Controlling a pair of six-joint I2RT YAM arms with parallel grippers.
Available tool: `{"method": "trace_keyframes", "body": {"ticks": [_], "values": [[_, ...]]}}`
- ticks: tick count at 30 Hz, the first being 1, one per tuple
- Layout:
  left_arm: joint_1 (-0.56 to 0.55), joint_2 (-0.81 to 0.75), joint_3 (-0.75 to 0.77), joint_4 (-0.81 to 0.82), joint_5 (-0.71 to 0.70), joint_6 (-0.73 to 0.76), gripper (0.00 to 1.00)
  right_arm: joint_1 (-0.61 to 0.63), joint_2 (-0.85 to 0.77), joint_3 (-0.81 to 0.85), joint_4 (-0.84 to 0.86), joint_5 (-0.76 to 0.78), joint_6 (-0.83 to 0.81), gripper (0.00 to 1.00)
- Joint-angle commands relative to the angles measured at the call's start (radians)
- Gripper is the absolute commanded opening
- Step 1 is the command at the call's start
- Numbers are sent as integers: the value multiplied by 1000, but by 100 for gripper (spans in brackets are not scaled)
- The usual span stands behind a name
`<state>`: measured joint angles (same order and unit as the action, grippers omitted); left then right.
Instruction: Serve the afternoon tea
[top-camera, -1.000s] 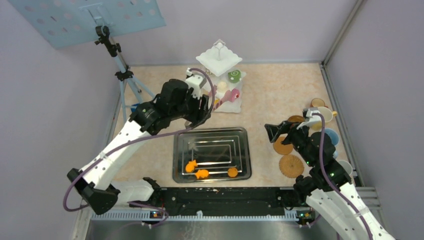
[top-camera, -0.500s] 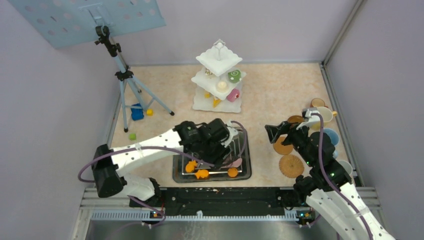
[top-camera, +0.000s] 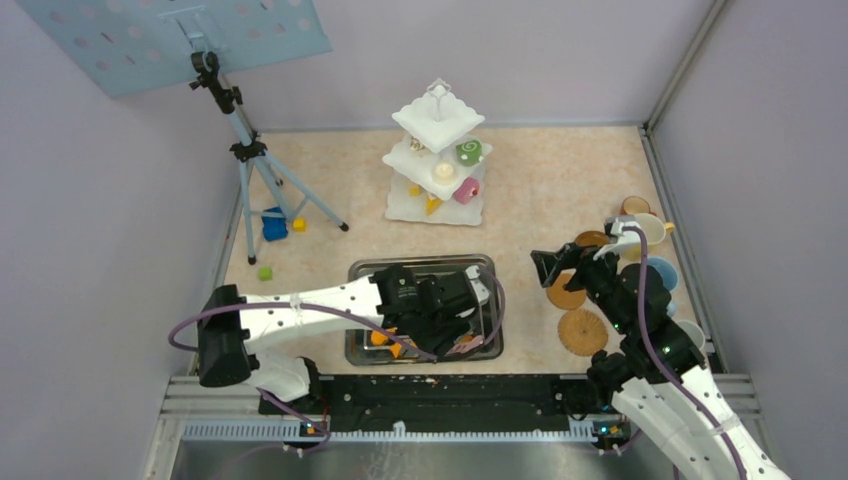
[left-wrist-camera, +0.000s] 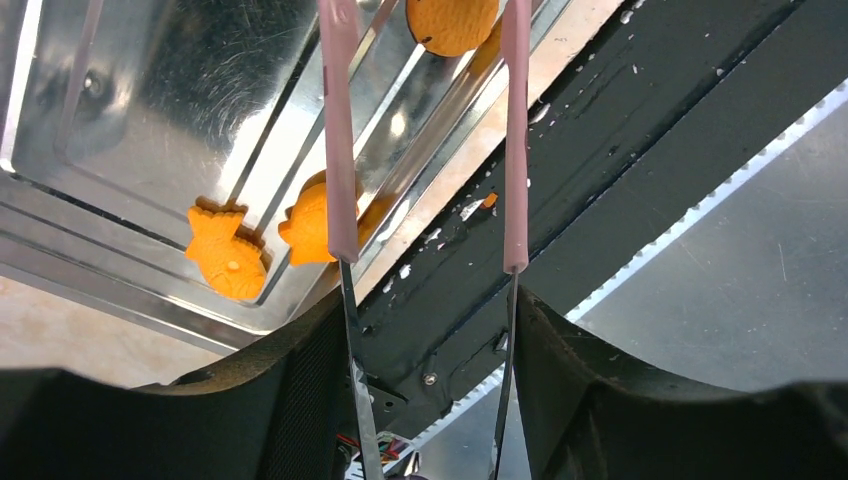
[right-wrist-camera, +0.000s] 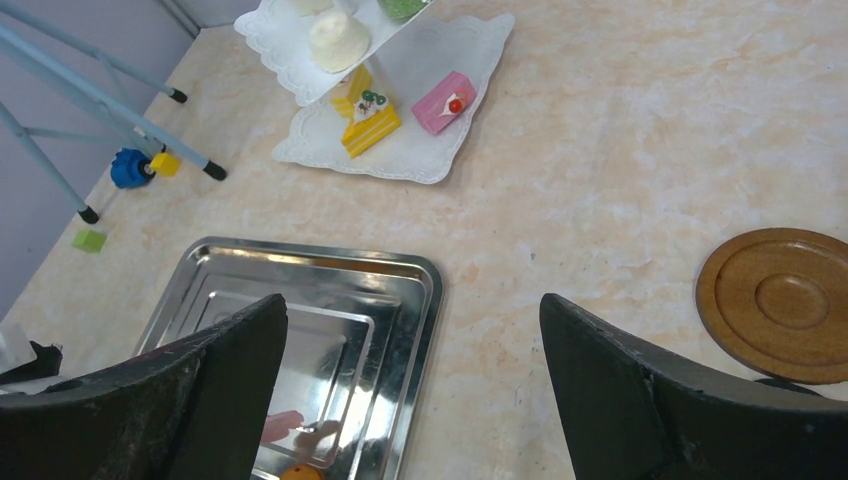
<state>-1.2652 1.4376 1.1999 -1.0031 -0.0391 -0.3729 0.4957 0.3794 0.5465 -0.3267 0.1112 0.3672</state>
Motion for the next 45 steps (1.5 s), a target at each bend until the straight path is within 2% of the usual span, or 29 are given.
{"method": "trace_keyframes", "body": {"ticks": [1, 11, 18, 26, 45], "values": [[-31, 20, 13, 10, -50, -32, 62, 8, -12, 46, 14, 2, -3, 95], [-74, 71, 35, -20, -77, -51, 62, 9, -27, 37, 9, 9, -2, 95], [-90, 122, 57, -92, -157, -74, 56, 8, -30, 31, 9, 6, 5, 95], [-98, 142, 68, -153, -211, -86, 59, 7, -34, 25, 16, 3, 13, 94], [-97, 148, 94, -147, -359, -124, 35, 8, -33, 28, 13, 2, 12, 94]]}}
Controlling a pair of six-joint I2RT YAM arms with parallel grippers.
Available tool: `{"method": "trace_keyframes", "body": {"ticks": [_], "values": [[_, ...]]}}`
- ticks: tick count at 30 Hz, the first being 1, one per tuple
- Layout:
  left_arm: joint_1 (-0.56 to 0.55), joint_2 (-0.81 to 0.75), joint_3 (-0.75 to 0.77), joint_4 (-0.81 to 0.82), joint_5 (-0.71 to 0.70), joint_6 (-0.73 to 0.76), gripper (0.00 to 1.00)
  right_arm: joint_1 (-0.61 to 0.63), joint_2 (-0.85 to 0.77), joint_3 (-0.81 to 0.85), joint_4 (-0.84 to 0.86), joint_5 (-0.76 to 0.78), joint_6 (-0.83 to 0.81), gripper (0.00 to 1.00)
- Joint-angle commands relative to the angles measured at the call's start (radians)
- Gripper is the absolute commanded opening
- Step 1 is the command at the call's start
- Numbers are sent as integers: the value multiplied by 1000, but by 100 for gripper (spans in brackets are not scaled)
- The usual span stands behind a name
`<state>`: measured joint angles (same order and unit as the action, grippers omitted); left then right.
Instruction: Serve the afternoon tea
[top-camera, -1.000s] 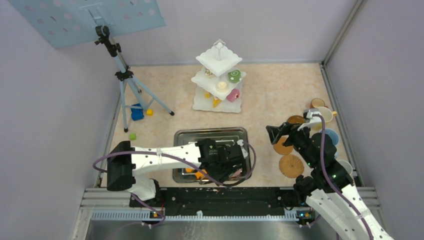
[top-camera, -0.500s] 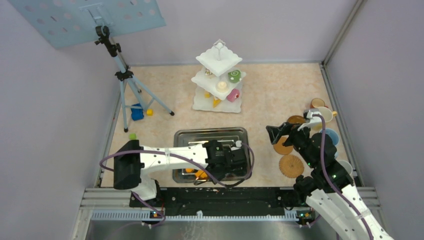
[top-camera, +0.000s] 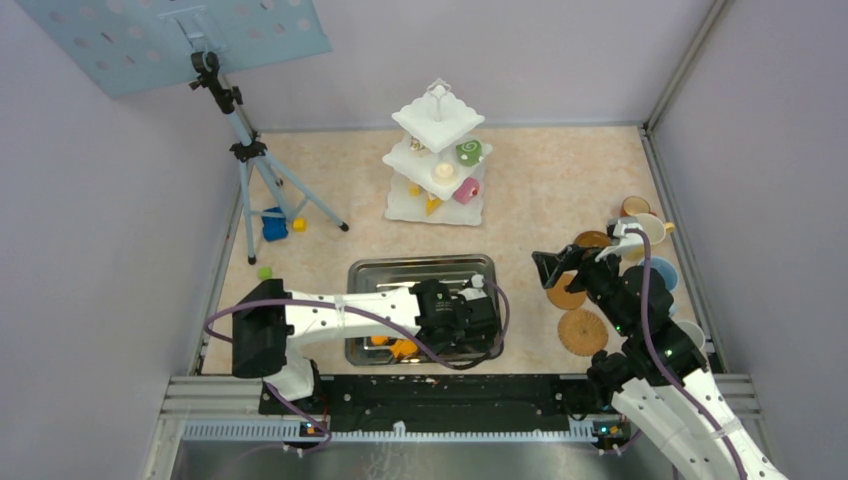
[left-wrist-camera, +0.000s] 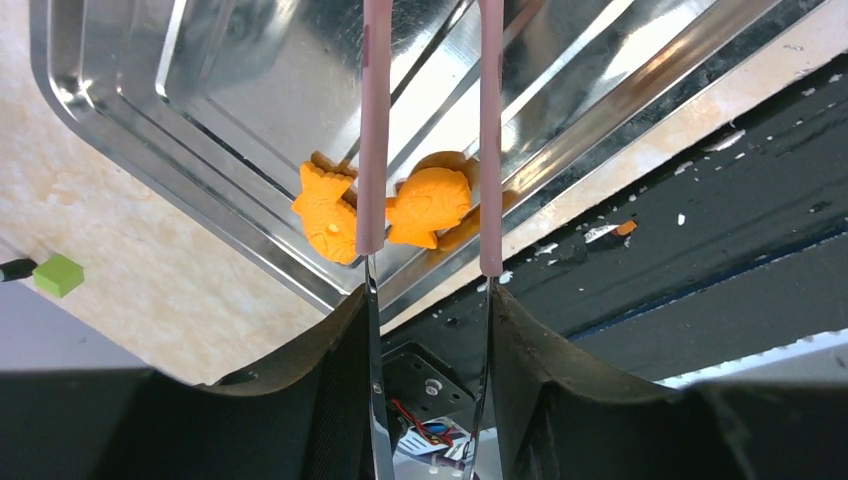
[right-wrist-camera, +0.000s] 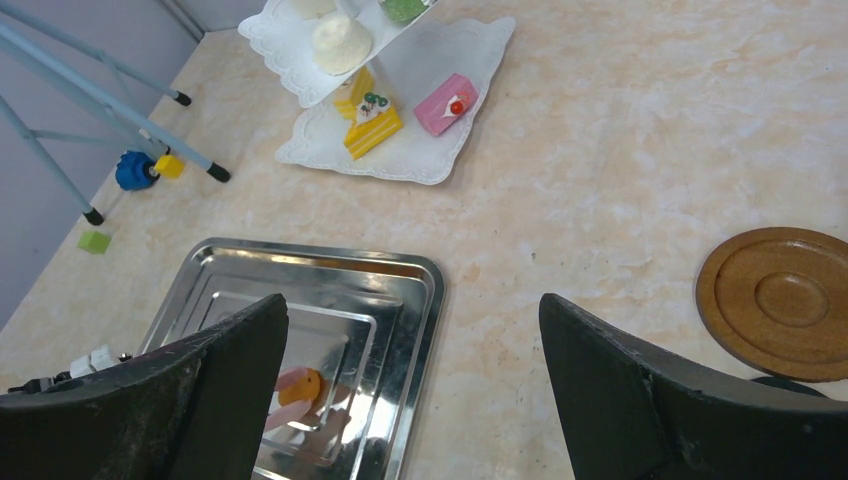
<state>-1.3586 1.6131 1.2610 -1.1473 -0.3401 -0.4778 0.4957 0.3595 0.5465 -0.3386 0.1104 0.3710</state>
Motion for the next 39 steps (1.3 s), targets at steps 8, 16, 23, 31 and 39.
{"method": "trace_keyframes", "body": {"ticks": [8, 16, 23, 31, 39], "values": [[8, -46, 34, 25, -68, -16, 29, 8, -17, 37, 22, 6, 5, 94], [19, -71, 17, 52, -64, -10, 26, 7, -17, 123, -35, 53, -40, 94], [39, -108, -17, 96, -54, 7, 25, 8, -16, 263, -106, 153, -131, 95], [131, -204, -58, 169, 76, 71, 26, 8, -1, 287, -128, 180, -151, 95], [265, -272, -131, 235, 271, 128, 36, 8, 33, 255, -117, 164, -121, 95]]}}
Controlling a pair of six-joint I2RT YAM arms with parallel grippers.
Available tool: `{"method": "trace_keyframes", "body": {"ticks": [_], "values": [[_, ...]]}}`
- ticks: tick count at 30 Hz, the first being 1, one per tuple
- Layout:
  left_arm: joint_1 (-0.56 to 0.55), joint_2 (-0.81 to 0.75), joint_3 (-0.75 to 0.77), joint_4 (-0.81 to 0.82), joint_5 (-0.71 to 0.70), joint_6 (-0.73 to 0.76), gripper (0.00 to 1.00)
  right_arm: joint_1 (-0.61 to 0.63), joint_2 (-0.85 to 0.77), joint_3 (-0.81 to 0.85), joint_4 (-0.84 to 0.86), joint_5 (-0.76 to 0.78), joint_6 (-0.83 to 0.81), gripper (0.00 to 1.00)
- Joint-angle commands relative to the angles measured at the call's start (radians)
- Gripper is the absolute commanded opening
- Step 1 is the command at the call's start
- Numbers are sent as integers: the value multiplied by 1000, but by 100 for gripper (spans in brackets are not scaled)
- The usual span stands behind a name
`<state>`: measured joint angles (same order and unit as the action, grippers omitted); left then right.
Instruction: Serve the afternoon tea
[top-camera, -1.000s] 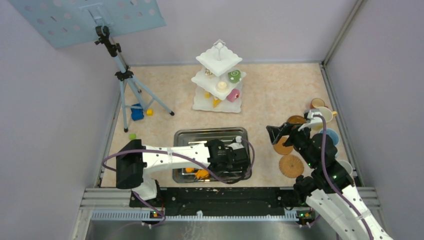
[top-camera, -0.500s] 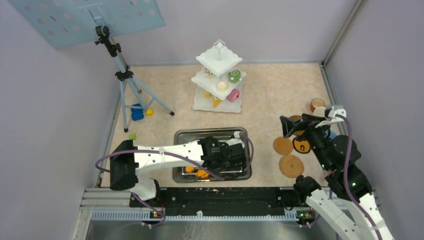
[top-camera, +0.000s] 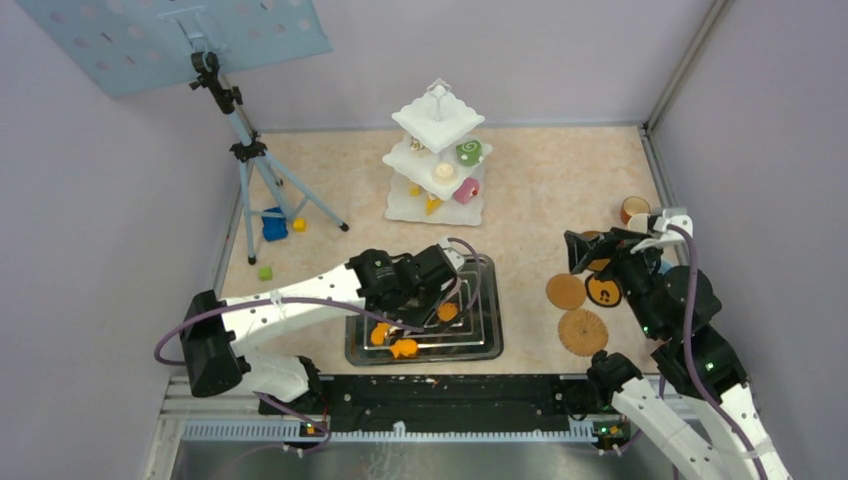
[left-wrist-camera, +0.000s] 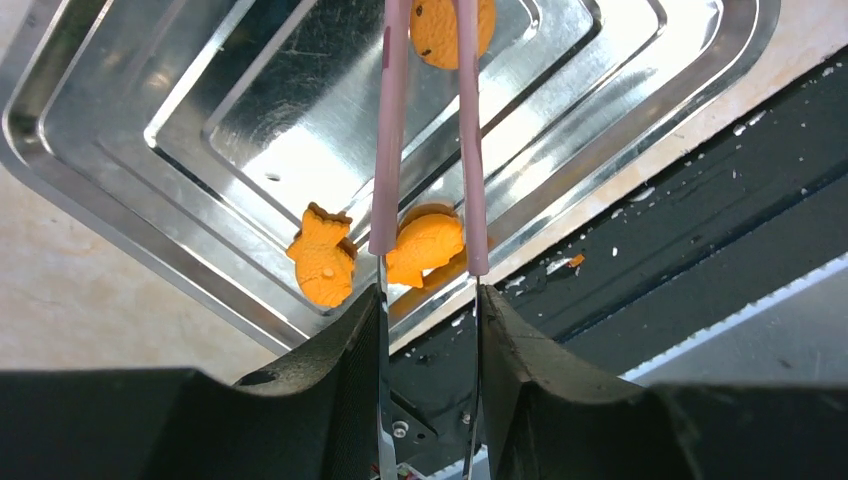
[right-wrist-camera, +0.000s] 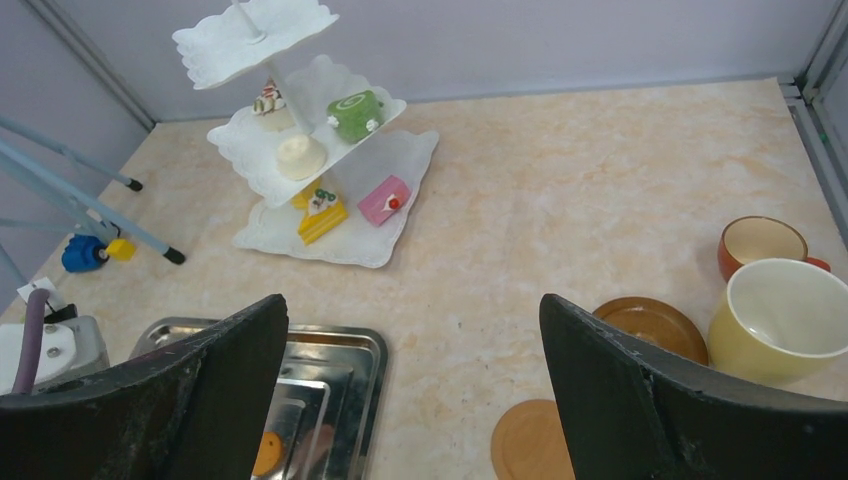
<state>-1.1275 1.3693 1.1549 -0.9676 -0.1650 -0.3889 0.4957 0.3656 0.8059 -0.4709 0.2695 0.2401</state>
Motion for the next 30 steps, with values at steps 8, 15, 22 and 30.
{"method": "trace_keyframes", "body": {"ticks": [8, 15, 22, 30], "values": [[119, -1, -40, 96, 234, 72, 43, 8, 49, -10, 3, 24, 12, 94], [120, 45, -29, 99, 253, 82, 50, 8, 47, -17, 4, 27, 15, 94], [113, 50, -37, 80, 225, 87, 53, 8, 36, -40, 17, 22, 21, 94], [104, 33, -34, 45, 130, 78, 57, 9, 29, -45, 21, 24, 19, 94]]}}
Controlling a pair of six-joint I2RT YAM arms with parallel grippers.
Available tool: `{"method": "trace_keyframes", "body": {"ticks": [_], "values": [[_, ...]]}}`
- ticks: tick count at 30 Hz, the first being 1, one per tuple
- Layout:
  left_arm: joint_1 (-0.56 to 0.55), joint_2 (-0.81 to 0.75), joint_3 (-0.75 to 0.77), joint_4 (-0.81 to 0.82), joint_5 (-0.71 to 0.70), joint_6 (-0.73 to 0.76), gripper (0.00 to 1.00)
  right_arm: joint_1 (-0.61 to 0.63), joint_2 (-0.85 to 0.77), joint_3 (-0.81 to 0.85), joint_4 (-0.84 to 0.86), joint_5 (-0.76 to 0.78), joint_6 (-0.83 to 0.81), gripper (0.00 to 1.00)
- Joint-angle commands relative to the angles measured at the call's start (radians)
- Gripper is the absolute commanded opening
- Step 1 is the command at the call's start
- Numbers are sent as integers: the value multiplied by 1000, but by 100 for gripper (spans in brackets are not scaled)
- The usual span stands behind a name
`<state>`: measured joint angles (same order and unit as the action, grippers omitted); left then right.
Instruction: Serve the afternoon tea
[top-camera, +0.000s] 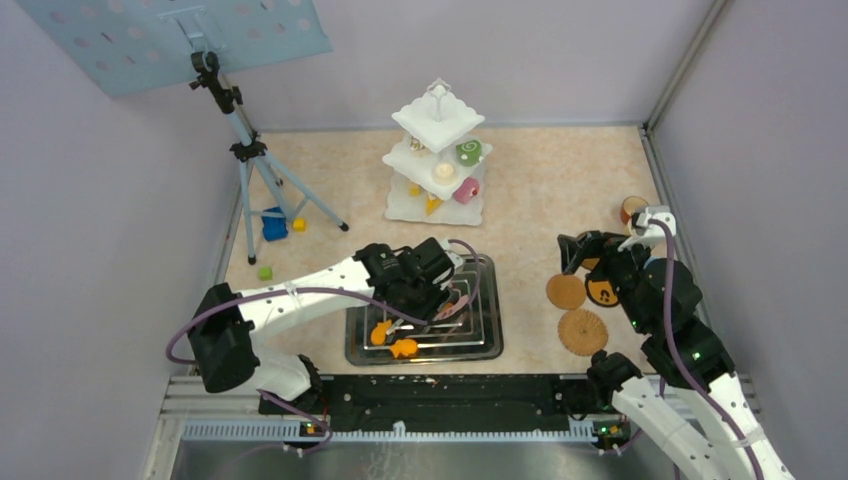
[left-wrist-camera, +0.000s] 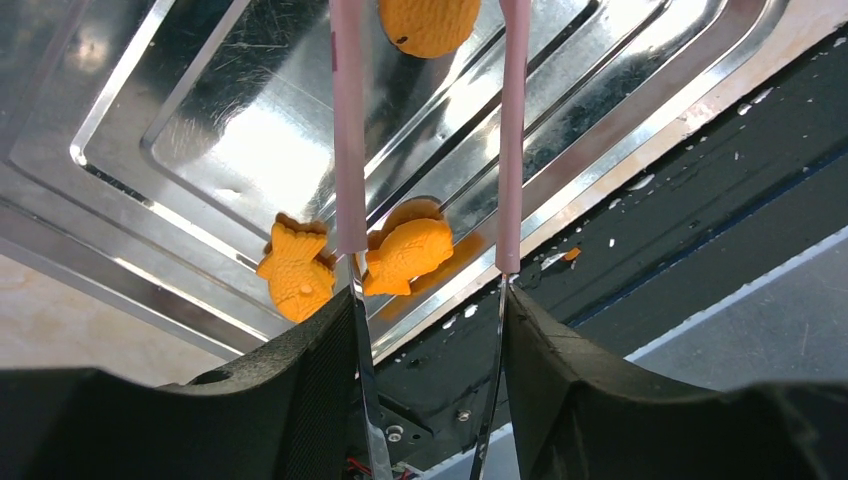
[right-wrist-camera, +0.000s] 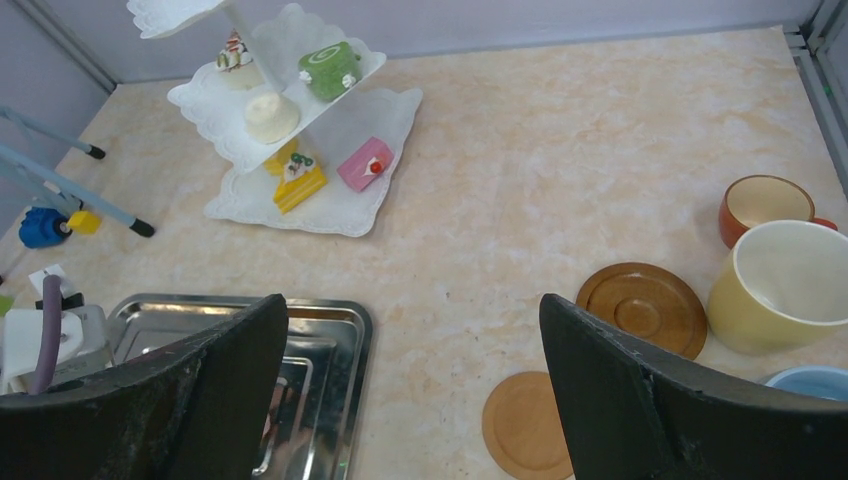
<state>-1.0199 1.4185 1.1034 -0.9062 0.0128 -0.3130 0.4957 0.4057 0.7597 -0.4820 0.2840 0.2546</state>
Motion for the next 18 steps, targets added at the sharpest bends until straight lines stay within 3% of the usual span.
{"method": "trace_keyframes", "body": {"ticks": [1, 18], "values": [[-3, -14, 18, -19, -47, 0, 57, 8, -13, 1, 32, 9, 2, 94], [-18, 8, -1, -44, -19, 11, 60, 7, -36, -9, 30, 2, 7, 94]]}}
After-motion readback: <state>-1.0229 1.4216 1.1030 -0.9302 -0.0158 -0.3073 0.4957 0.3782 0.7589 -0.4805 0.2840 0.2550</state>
